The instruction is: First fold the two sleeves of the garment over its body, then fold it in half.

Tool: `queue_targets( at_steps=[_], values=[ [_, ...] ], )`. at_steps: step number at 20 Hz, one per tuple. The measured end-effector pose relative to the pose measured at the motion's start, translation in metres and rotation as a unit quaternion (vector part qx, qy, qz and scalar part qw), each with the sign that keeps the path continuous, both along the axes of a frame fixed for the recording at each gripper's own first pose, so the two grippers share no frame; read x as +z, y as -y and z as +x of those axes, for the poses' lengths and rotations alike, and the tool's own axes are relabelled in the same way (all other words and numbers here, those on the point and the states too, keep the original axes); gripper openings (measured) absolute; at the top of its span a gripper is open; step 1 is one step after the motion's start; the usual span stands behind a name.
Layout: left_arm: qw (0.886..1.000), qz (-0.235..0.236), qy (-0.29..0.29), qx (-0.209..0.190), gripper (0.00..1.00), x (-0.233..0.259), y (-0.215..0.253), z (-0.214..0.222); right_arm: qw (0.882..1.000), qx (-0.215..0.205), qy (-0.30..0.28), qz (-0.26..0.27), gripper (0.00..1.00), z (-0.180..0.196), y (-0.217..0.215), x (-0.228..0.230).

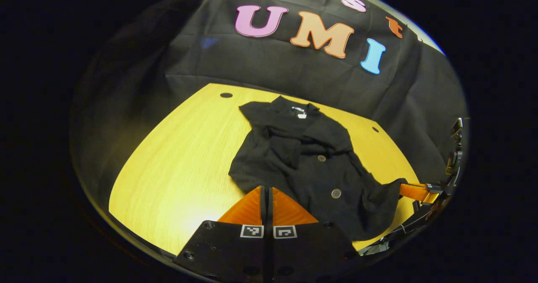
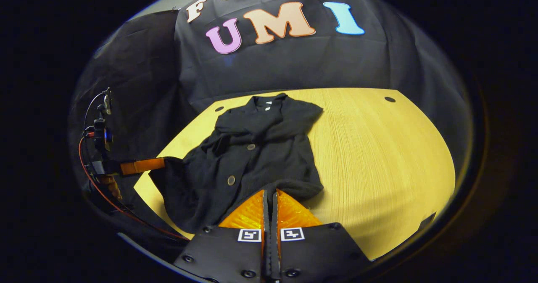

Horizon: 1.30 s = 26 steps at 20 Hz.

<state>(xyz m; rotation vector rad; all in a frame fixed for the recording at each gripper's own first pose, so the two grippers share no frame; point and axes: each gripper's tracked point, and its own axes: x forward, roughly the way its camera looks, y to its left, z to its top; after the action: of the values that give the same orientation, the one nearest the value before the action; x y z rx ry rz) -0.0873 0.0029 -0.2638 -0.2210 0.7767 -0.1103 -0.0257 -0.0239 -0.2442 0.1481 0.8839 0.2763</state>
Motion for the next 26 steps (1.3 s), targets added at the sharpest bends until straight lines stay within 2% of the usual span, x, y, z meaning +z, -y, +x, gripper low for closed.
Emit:
queue_targets(
  at_steps=[3, 8, 18, 21, 24, 26],
  values=[
    [0.999, 0.010, 0.027, -0.015, 0.00, 0.018, -0.002, 0.034, 1.000, 0.002, 0.027, 0.004, 0.02, 0.031, -0.006, 0.023],
    [0.998, 0.005, 0.045, -0.037, 0.00, 0.028, -0.001, 0.086, 0.998, -0.018, 0.057, 0.012, 0.02, 0.089, -0.016, 0.045],
    [0.995, 0.012, 0.086, -0.041, 0.00, 0.040, -0.015, 0.191, 0.992, -0.052, 0.113, 0.015, 0.02, 0.204, -0.020, 0.075],
    [0.994, 0.009, 0.105, -0.043, 0.00, 0.036, -0.021, 0.223, 0.992, -0.054, 0.117, 0.011, 0.02, 0.236, -0.025, 0.073],
    [0.995, 0.012, 0.091, -0.046, 0.00, 0.014, -0.027, 0.250, 0.992, -0.063, 0.111, -0.003, 0.02, 0.264, -0.030, 0.062],
    [0.996, 0.030, 0.073, -0.049, 0.00, -0.004, -0.035, 0.266, 0.991, -0.079, 0.109, -0.017, 0.02, 0.286, -0.026, 0.055]
  ],
)
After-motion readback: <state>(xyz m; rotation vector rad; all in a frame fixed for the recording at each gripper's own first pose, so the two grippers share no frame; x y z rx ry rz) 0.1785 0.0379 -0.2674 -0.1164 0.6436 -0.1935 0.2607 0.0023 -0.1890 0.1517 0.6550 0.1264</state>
